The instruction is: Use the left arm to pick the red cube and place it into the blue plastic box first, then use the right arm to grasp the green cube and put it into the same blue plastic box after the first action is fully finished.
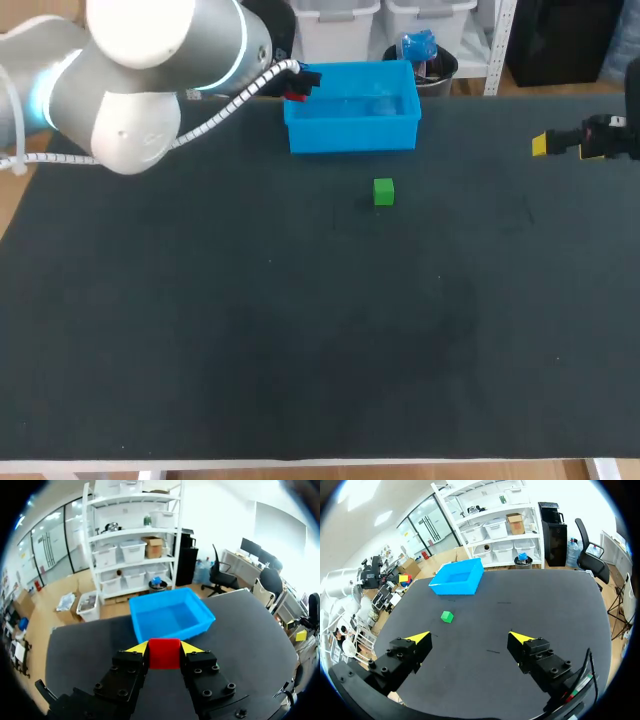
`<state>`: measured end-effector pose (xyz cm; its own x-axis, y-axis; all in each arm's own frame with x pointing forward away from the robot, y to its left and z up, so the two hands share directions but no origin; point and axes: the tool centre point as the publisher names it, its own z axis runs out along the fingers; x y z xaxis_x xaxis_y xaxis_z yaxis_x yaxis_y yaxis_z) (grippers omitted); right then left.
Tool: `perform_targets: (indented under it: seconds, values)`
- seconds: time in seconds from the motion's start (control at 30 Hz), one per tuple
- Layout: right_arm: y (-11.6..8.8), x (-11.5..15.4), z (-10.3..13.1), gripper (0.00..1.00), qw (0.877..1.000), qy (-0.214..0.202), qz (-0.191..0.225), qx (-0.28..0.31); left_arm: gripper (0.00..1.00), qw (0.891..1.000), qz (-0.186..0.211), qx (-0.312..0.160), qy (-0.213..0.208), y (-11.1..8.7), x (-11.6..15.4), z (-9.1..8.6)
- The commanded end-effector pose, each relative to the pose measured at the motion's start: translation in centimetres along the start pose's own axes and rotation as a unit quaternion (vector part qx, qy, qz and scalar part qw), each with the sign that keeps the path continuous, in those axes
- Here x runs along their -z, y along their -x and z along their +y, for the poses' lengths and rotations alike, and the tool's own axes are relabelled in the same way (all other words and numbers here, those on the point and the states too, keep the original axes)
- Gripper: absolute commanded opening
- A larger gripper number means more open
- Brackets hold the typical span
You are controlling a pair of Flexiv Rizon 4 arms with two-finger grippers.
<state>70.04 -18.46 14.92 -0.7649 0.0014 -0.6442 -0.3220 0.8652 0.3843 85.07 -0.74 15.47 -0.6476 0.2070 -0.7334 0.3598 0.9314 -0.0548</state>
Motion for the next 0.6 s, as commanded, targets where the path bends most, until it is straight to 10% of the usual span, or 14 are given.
perform_targets:
  seconds: [0.03, 0.6]
  values:
    - [0.0, 0.0, 0.0, 1.00, 1.000, 0.000, 0.000, 0.000, 0.00, 1.000, 0.003, -0.003, -0.015, 1.5, -3.4, 0.4]
    - [0.0, 0.0, 0.0, 1.00, 1.000, 0.000, 0.000, 0.000, 0.00, 0.999, -0.011, -0.010, -0.035, 4.2, -9.2, 2.3]
